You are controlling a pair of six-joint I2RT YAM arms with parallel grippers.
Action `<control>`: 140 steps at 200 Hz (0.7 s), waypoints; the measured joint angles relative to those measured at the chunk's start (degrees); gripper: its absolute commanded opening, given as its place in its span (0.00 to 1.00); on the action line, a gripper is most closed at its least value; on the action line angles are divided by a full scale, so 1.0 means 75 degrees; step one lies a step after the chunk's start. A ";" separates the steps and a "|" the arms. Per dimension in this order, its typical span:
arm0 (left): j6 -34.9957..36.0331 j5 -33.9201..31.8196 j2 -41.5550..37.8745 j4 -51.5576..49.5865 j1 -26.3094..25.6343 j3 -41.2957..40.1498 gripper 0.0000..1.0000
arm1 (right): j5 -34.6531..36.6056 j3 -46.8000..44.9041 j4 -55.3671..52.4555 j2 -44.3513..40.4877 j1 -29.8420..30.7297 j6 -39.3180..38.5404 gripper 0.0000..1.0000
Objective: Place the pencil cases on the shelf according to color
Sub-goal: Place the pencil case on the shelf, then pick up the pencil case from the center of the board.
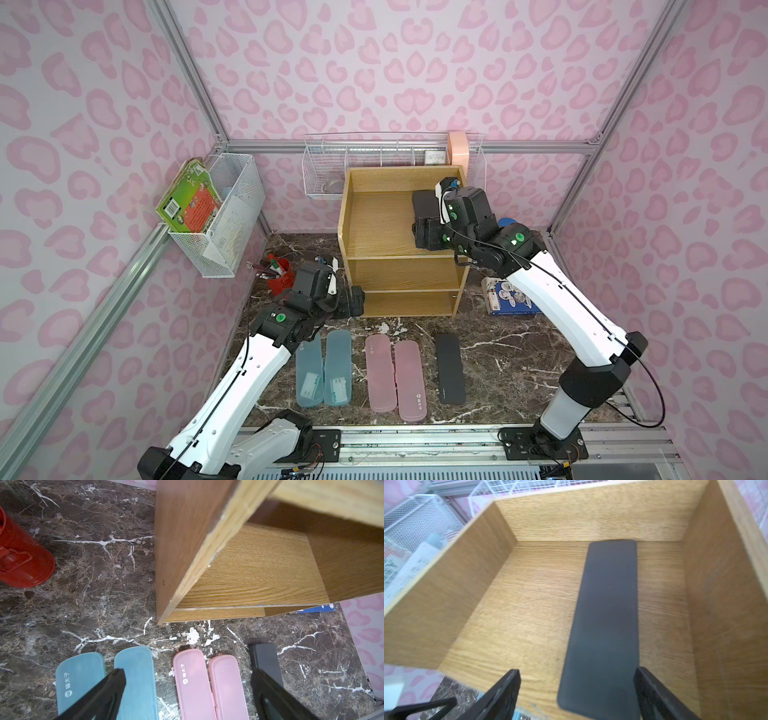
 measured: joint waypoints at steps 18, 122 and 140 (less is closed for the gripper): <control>0.0000 -0.0085 -0.0070 -0.0114 0.0000 -0.0038 0.99 | 0.0169 0.0009 0.0020 -0.0184 0.0364 -0.0265 0.91; -0.0868 -0.0679 -0.0192 -0.0227 0.0000 -0.1381 0.98 | 0.1323 -0.6111 0.1011 -0.3206 0.2623 0.1241 0.92; -0.1046 -0.0527 -0.0090 -0.0219 0.0000 -0.1527 0.98 | 0.1393 -0.7012 0.1037 -0.3468 0.2978 0.1906 0.93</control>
